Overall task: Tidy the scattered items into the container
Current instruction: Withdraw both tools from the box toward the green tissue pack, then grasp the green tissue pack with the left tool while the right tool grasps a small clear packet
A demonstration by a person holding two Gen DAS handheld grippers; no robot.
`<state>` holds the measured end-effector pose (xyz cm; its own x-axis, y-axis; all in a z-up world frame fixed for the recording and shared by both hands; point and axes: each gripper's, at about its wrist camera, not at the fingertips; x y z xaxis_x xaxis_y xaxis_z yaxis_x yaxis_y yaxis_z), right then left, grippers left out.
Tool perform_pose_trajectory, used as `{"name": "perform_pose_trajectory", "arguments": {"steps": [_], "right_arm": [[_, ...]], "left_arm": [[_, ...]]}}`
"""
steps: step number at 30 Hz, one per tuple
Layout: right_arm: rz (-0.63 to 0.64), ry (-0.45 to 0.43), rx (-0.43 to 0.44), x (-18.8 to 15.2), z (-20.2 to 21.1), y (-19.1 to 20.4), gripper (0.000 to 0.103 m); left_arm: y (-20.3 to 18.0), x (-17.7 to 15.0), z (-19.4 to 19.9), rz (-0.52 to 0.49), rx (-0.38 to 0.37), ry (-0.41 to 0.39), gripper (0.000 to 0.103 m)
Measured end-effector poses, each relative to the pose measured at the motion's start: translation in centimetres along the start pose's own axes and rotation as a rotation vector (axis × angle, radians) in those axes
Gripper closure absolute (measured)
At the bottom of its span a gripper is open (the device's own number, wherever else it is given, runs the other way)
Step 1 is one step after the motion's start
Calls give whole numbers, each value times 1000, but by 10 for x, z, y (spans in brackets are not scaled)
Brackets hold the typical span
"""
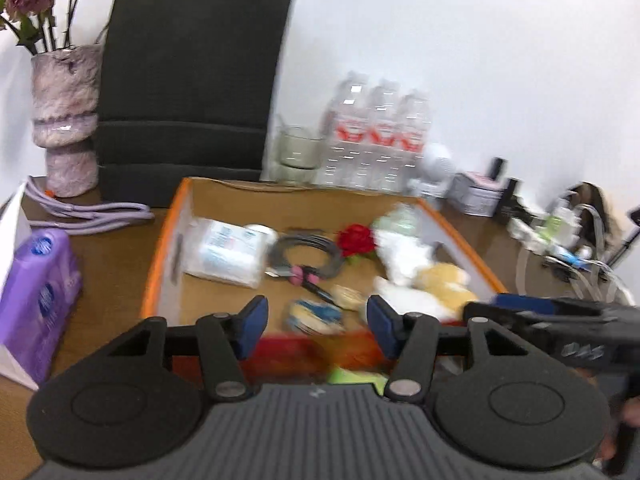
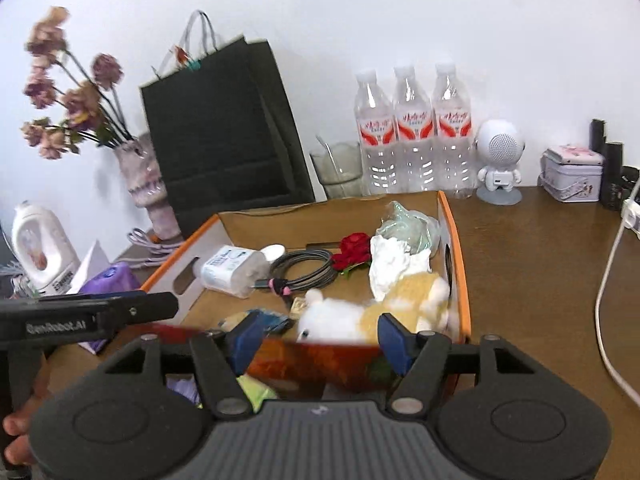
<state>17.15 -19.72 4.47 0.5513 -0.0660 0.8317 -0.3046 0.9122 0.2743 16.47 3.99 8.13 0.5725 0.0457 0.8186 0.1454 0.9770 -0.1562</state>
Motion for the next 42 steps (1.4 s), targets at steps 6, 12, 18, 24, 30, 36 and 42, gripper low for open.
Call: {"name": "perform_pose_trajectory", "arguments": {"steps": [6, 12, 18, 24, 30, 36, 42], "right_arm": [[108, 77, -43, -44, 0, 13, 48], [209, 138, -57, -60, 0, 22, 65], [192, 179, -33, -74, -13, 16, 68], [149, 144, 6, -79, -9, 6, 76], [128, 116, 44, -81, -6, 0, 76], [189, 105, 14, -87, 4, 6, 66], [246, 134, -15, -93, 6, 15, 79]], "left_arm": [[-31, -42, -15, -120, 1, 75, 47], [-32, -55, -37, -151, 28, 146, 46], [-25, -60, -53, -129, 21, 197, 56], [-37, -62, -52, -154, -8, 193, 58], [-47, -62, -40, -187, -15, 144, 58], [-37, -48, -3, -129, -1, 57, 58], [-34, -62, 53, -71, 102, -32, 58]]}}
Point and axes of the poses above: each gripper's, at about its wrist camera, not at the fingertips, and z roughly against the way its jaws point, y to its left, x to its top, and after that the axes turned 4 degrees about x, right-handed
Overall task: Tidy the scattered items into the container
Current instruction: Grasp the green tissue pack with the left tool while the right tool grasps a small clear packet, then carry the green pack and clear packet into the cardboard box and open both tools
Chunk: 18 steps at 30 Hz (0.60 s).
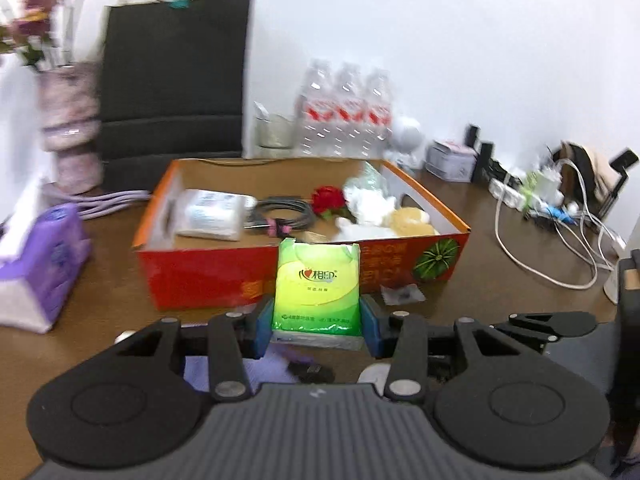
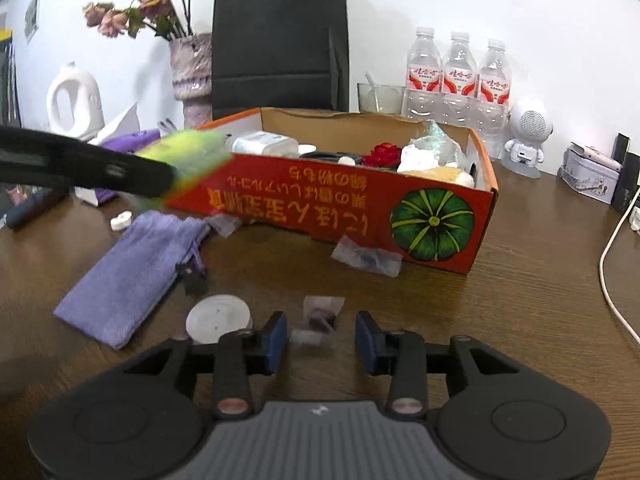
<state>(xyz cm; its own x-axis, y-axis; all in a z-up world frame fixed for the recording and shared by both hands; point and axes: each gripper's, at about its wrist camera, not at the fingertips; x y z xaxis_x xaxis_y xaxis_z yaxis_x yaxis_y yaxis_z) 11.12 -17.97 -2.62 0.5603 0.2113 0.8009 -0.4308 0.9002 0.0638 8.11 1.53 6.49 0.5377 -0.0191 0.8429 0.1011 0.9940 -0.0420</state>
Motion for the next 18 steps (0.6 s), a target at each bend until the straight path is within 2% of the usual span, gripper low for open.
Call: {"name": "perform_pose_trajectory", "arguments": {"steps": [6, 8, 12, 18], "right_arm": [[-3, 11, -17, 5, -5, 6, 82], [-32, 4, -27, 5, 5, 10, 82], [-64, -111, -11, -9, 56, 26, 82], [-108, -127, -51, -54, 98, 61, 82]], "left_arm": [[7, -46, 24, 135, 71, 48, 58], [7, -60, 36, 167, 90, 40, 58], [-6, -85, 61, 166, 187, -18, 58], [-20, -108, 85, 134, 166, -40, 58]]}}
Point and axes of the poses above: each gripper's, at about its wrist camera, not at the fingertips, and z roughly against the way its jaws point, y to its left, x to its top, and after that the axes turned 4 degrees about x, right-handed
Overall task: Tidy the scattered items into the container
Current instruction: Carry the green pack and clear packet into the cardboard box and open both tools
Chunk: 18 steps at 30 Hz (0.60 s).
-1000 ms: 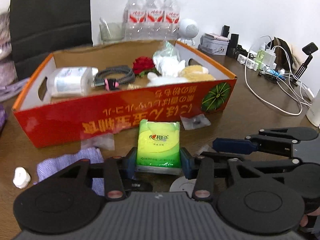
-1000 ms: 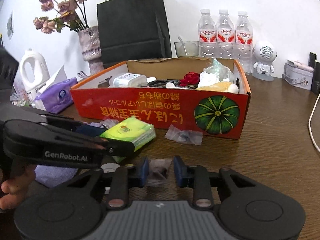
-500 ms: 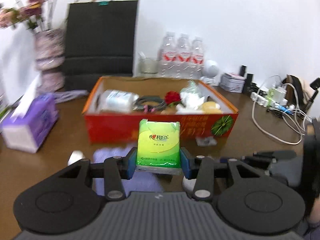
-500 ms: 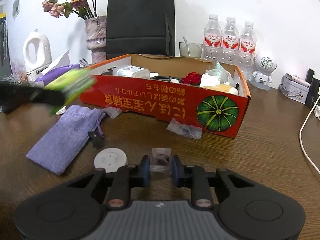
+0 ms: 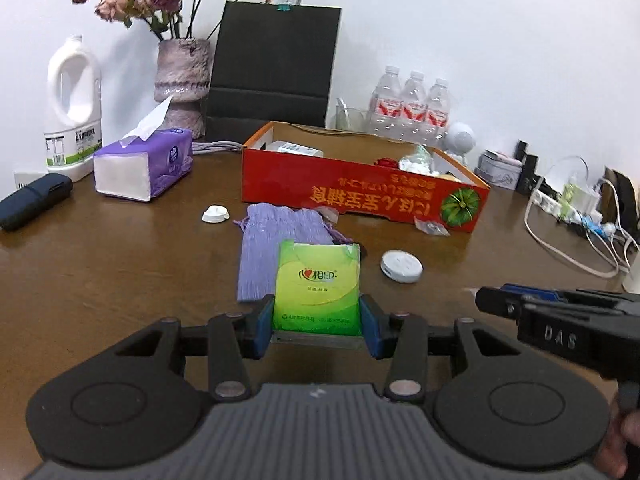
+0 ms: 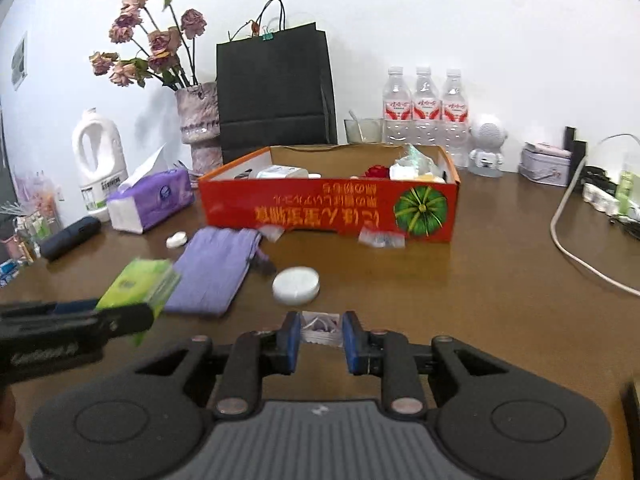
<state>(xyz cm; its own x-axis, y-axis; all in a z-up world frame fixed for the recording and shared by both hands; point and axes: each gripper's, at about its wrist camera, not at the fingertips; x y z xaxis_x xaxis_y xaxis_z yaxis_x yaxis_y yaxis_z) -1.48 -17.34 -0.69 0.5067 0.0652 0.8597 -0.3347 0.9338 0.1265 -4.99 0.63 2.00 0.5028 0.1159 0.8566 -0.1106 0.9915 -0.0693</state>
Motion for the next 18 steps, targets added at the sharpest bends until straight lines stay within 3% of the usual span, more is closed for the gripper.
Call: {"name": "perform_pose_trajectory", "arguments": {"steps": [5, 10, 14, 18], "right_arm": [[15, -43, -7, -14, 33, 10, 82], [21, -116, -14, -2, 48, 12, 82], [27, -156, -7, 28, 40, 3, 82], [19, -217, -13, 81, 15, -16, 82]], "left_arm": [[-1, -8, 15, -12, -17, -7, 58], [4, 7, 18, 12, -34, -37, 58], [16, 48, 3, 50, -69, -71, 58], [24, 118, -39, 10, -74, -120, 58]]}}
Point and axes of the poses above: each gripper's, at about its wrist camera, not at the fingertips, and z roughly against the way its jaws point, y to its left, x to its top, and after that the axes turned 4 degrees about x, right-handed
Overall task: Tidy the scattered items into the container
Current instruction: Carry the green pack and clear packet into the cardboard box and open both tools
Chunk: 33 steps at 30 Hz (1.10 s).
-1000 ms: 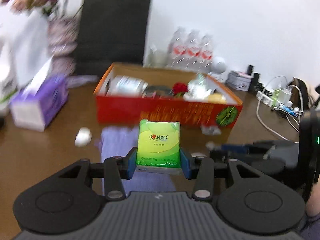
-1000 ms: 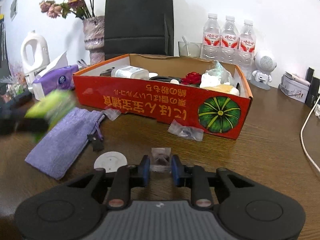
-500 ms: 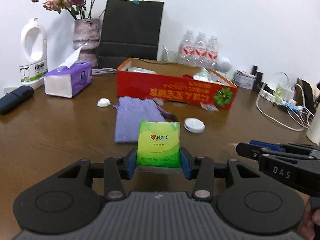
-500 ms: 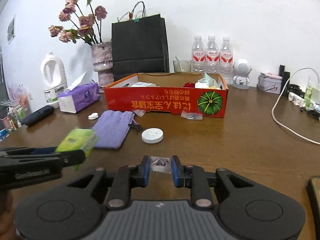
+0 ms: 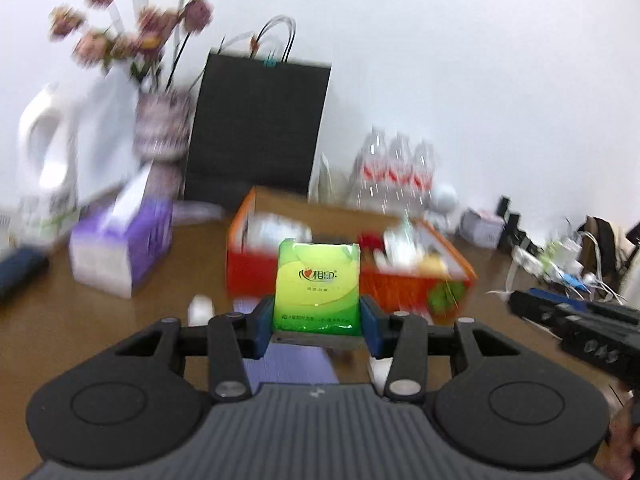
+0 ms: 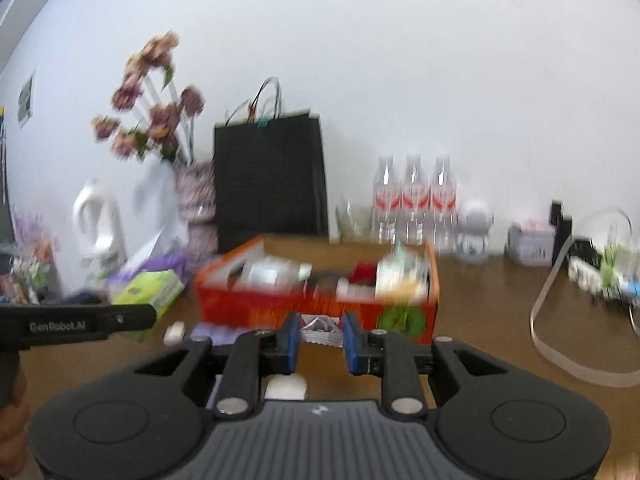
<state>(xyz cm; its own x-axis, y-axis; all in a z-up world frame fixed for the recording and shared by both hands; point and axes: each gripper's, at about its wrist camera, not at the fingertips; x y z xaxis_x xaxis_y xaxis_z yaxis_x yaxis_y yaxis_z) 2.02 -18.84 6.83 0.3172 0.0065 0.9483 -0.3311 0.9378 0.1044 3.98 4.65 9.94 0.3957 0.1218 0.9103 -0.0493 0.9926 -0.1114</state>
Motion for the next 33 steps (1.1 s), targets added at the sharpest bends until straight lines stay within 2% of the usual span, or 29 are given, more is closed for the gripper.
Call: {"name": "perform_pose_trajectory", "arguments": {"steps": [1, 3, 5, 6, 8, 11, 13, 16, 21, 22, 23, 24, 25, 26, 29, 33], "right_arm": [[-10, -14, 7, 16, -14, -9, 82], [-48, -16, 31, 42, -46, -26, 82], [-91, 51, 61, 65, -91, -44, 82], [-107, 83, 51, 74, -115, -52, 82], [-121, 200, 14, 86, -168, -66, 82], [-157, 369, -1, 91, -239, -84, 82], [-103, 446, -48, 89, -275, -82, 82], [-35, 537, -88, 73, -309, -75, 82], [-27, 608, -126, 43, -323, -72, 81], [-20, 583, -130, 45, -319, -72, 78], [-20, 546, -121, 47, -316, -71, 69], [-22, 518, -111, 48, -312, -70, 50], [-22, 508, -112, 49, -310, -69, 43], [-20, 505, -115, 49, -309, -69, 42], [-26, 509, -95, 49, -308, -70, 41], [-58, 510, -54, 60, -296, -76, 38]], "left_arm": [[3, 15, -17, 0, 0, 9, 58], [7, 43, -62, -23, -28, 88, 58], [9, 60, -110, -36, -8, 190, 58], [11, 64, -132, -42, 3, 244, 58], [15, 69, -169, -43, 36, 353, 58], [9, 71, -214, -113, 70, 461, 58], [5, 67, -235, -145, 73, 521, 58], [0, 58, -257, -204, 88, 542, 58], [-6, 48, -270, -285, 122, 489, 55], [-8, 47, -270, -293, 128, 486, 53], [-9, 46, -271, -295, 128, 488, 46], [-11, 46, -272, -290, 116, 493, 37], [-13, 47, -273, -284, 97, 501, 32], [-15, 47, -274, -283, 85, 508, 27], [-16, 50, -272, -253, 72, 529, 26], [3, 73, -251, -90, -5, 520, 26]]}}
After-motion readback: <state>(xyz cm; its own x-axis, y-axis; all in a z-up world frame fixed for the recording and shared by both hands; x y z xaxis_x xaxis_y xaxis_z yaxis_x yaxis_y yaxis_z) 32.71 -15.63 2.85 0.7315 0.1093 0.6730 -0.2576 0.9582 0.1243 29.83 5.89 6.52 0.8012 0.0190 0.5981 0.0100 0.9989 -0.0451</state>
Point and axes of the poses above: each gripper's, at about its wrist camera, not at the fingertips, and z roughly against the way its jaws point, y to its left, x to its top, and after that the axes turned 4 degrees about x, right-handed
